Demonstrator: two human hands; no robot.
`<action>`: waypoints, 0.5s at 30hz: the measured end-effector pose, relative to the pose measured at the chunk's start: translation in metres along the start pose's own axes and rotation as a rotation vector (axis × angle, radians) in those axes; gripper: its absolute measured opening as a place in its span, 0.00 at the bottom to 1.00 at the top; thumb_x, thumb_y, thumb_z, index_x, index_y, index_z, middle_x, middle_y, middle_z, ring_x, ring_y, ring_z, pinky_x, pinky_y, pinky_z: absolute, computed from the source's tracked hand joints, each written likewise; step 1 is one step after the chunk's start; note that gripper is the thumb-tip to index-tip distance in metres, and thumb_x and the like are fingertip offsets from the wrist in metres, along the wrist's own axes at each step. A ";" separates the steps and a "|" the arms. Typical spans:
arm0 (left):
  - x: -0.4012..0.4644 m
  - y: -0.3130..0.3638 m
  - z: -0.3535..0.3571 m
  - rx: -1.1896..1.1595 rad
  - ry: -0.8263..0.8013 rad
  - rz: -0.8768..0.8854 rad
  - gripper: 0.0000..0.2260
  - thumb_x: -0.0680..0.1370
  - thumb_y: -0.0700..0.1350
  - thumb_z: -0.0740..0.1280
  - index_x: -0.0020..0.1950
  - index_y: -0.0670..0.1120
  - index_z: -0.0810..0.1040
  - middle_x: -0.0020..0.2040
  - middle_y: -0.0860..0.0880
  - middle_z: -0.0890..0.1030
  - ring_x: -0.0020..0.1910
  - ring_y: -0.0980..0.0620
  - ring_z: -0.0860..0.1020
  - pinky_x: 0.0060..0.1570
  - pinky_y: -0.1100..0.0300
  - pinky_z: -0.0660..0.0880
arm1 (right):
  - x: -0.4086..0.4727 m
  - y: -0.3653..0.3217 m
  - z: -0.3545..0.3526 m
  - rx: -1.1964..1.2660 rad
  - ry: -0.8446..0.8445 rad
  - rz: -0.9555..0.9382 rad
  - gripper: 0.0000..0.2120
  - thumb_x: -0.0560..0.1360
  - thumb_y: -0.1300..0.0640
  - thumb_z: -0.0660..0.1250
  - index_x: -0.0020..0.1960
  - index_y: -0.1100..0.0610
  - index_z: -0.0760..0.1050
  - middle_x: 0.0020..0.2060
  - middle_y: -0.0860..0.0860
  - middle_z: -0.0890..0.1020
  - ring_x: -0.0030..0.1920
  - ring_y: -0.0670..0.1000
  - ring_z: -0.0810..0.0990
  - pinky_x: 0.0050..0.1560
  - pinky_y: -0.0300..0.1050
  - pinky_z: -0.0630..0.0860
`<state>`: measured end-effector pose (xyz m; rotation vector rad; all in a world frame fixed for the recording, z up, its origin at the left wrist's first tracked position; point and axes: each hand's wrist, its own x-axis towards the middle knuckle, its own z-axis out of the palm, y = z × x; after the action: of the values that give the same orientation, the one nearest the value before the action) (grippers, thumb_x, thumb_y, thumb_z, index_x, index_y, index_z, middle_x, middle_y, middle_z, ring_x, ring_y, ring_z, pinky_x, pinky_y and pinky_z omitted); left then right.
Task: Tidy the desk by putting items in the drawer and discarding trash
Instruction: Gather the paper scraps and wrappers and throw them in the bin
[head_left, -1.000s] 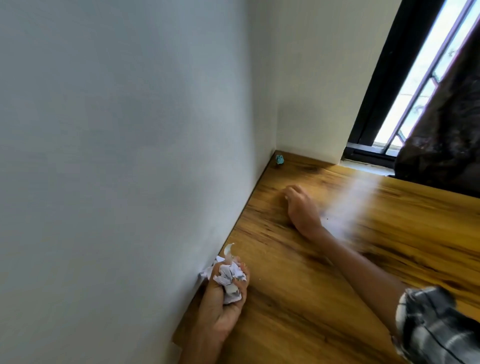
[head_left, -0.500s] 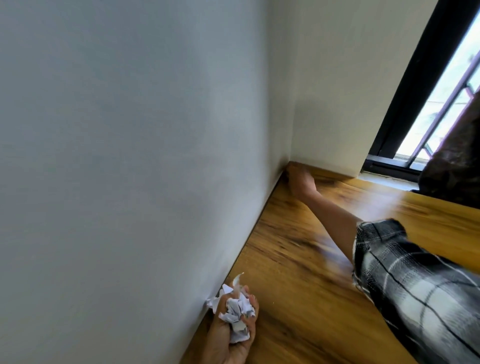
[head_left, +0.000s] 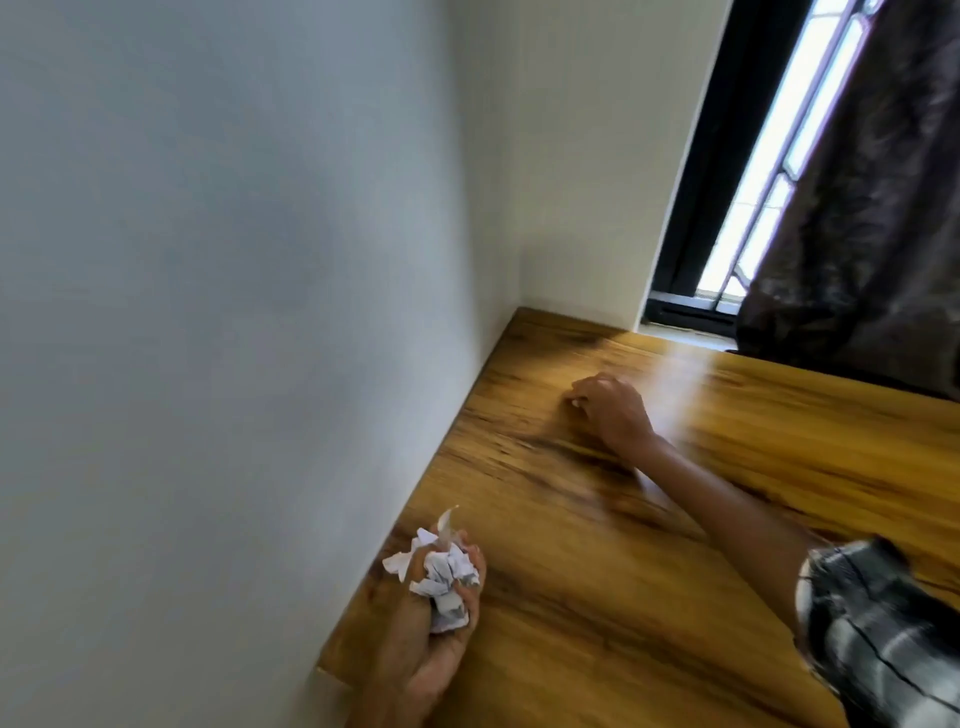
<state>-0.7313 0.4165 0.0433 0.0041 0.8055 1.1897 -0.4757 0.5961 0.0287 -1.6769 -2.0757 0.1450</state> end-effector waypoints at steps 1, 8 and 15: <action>-0.008 -0.004 0.003 -0.119 -0.082 -0.072 0.20 0.57 0.31 0.80 0.45 0.42 0.80 0.36 0.44 0.82 0.32 0.51 0.82 0.28 0.59 0.80 | -0.018 0.004 -0.009 0.003 0.007 0.022 0.08 0.73 0.63 0.66 0.46 0.58 0.83 0.44 0.54 0.85 0.46 0.56 0.79 0.49 0.49 0.76; -0.028 -0.047 0.006 -0.207 -0.253 -0.261 0.38 0.44 0.35 0.84 0.53 0.45 0.78 0.45 0.45 0.81 0.40 0.52 0.81 0.27 0.65 0.77 | -0.118 0.036 -0.079 -0.061 -0.203 0.202 0.14 0.72 0.71 0.63 0.50 0.59 0.83 0.51 0.55 0.84 0.52 0.55 0.81 0.51 0.45 0.76; -0.060 -0.087 0.013 -0.170 -0.299 -0.372 0.39 0.45 0.36 0.84 0.54 0.44 0.77 0.45 0.45 0.81 0.40 0.50 0.82 0.26 0.65 0.77 | -0.223 0.055 -0.123 -0.044 -0.100 0.381 0.13 0.73 0.69 0.66 0.55 0.59 0.80 0.58 0.56 0.80 0.59 0.56 0.77 0.57 0.48 0.73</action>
<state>-0.6613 0.3372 0.0507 -0.1014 0.4170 0.8742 -0.3424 0.3738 0.0537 -2.1170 -1.8153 0.3122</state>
